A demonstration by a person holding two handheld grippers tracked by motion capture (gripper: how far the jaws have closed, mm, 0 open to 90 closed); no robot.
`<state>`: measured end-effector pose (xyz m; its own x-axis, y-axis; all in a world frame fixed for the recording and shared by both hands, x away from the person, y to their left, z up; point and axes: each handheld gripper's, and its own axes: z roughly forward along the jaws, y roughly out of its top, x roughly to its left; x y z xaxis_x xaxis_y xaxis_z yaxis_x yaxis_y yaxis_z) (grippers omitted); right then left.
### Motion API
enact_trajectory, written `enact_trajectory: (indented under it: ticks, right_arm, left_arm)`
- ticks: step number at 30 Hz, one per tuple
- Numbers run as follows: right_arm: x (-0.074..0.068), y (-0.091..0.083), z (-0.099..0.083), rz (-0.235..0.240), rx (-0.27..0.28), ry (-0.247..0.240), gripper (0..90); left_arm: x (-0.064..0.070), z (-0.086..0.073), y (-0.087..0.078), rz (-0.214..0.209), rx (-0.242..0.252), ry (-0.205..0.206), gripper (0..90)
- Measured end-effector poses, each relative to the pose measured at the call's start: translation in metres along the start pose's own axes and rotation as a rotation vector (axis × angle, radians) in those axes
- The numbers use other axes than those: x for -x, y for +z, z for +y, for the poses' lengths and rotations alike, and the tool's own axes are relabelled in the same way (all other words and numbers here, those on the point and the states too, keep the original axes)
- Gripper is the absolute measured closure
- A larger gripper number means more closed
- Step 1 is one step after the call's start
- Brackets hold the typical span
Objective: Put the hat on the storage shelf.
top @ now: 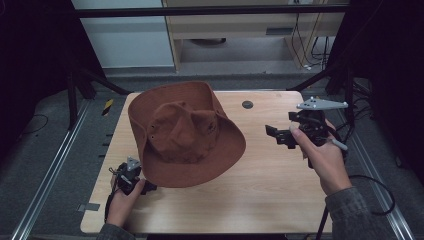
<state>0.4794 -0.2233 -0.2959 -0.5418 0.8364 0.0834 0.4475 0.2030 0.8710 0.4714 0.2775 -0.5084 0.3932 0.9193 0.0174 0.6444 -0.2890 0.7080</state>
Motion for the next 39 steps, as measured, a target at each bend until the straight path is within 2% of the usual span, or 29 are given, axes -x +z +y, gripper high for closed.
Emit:
enact_trajectory:
  ticks: [6, 7, 11, 14, 18, 23, 25, 30, 33, 39]
  right_arm:
    - [0.008, 0.003, -0.021, -0.037, -0.03, 0.009, 11.5]
    - [0.011, 0.007, -0.032, -0.043, -0.051, 0.015, 12.0]
    - [0.016, 0.017, -0.053, -0.043, -0.1, 0.025, 12.0]
    - [0.016, 0.022, -0.063, -0.045, -0.113, 0.024, 12.0]
    - [0.013, 0.036, -0.085, -0.049, -0.165, 0.011, 12.1]
    - [0.009, 0.05, -0.102, -0.081, -0.222, -0.05, 13.0]
    - [0.009, 0.055, -0.107, -0.083, -0.23, -0.053, 13.3]
    - [0.006, 0.065, -0.119, -0.073, -0.259, -0.05, 13.7]
    - [0.006, 0.074, -0.131, -0.065, -0.271, -0.031, 14.1]
    - [0.004, 0.085, -0.146, -0.043, -0.27, -0.002, 14.1]
  left_arm:
    - [0.0, 0.0, 0.0, 0.001, 0.0, 0.0, 0.0]
    - [0.0, 0.0, 0.0, 0.001, 0.0, 0.0, 0.0]
    - [0.0, 0.0, 0.0, 0.0, 0.0, 0.0, 0.0]
    - [0.0, 0.0, 0.0, 0.0, 0.0, 0.0, 0.0]
    - [0.0, 0.0, 0.0, 0.0, 0.0, 0.0, 0.0]
    - [0.0, 0.0, 0.0, 0.0, 0.0, 0.001, 0.0]
    - [0.0, 0.0, 0.0, 0.0, 0.0, 0.001, 0.0]
    - [0.0, 0.0, 0.0, 0.0, 0.0, 0.001, 0.0]
    - [0.0, 0.0, 0.0, 0.0, 0.0, 0.001, 0.0]
    - [0.0, 0.0, 0.0, 0.0, 0.0, 0.001, 0.0]
